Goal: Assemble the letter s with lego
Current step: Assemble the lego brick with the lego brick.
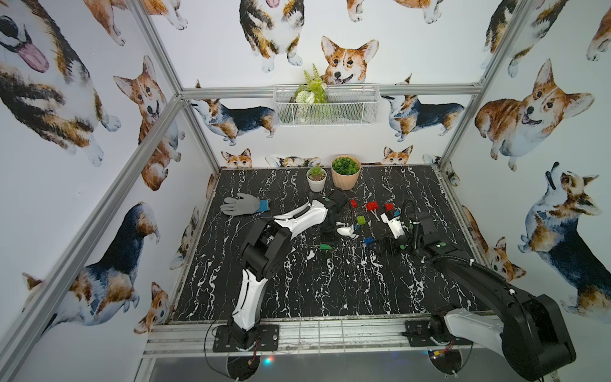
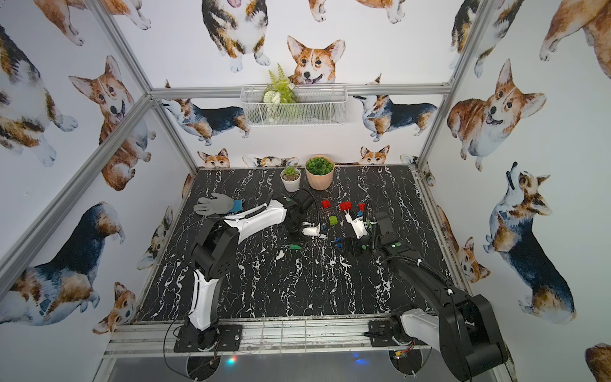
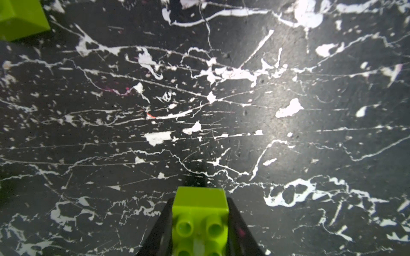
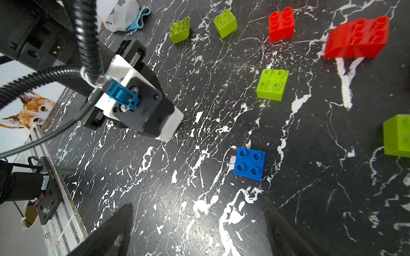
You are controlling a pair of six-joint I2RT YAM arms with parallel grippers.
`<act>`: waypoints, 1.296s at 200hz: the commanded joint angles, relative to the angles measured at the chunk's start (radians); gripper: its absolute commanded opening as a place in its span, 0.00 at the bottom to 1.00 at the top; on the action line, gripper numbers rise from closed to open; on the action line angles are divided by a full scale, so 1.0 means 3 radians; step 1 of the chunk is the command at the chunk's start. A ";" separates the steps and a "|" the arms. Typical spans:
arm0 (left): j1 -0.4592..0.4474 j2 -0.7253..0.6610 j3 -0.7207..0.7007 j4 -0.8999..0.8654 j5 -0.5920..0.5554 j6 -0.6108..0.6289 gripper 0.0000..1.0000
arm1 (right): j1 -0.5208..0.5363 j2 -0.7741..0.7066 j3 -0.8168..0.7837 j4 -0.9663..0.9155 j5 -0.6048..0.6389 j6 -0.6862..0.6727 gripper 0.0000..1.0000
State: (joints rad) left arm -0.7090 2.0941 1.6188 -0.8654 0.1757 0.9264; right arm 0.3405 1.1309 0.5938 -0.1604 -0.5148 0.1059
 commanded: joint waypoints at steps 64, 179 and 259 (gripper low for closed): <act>0.0025 -0.0100 -0.0191 0.0167 0.0057 -0.0077 0.24 | -0.0020 -0.0011 0.0012 0.0024 -0.0010 -0.0067 0.94; 0.0097 -0.0054 -0.0318 0.0216 0.0210 0.0041 0.24 | -0.0020 -0.0113 0.0020 -0.0015 0.0016 -0.0084 0.94; 0.0105 -0.0063 -0.0228 0.0164 0.0231 0.0023 0.38 | -0.0019 -0.0122 0.0087 -0.0083 0.0002 -0.0118 0.93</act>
State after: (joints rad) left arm -0.6781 2.0686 1.5448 -0.7837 0.2478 0.9123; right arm 0.3340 1.1004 0.6086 -0.1696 -0.5087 0.0944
